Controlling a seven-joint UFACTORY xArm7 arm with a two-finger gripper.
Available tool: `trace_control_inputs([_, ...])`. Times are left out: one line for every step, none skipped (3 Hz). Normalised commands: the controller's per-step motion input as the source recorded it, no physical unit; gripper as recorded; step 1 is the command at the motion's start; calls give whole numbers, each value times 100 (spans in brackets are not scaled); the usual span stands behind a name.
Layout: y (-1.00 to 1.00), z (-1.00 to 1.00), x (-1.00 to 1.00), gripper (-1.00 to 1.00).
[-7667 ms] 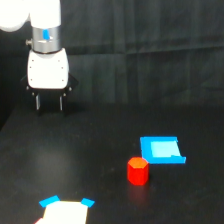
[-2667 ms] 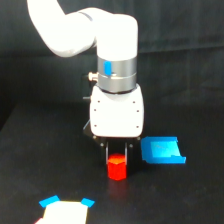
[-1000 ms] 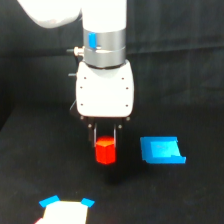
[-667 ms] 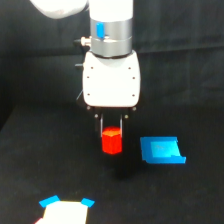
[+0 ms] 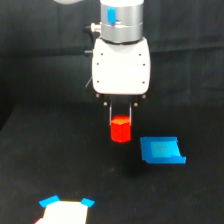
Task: Pick up the red object from the table
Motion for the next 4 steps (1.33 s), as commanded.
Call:
trace_control_inputs([-39, 80, -62, -100])
trace_control_inputs([-100, 85, -49, -100])
trace_control_inputs([-86, 81, -38, -97])
trace_control_inputs([65, -1, -13, -100])
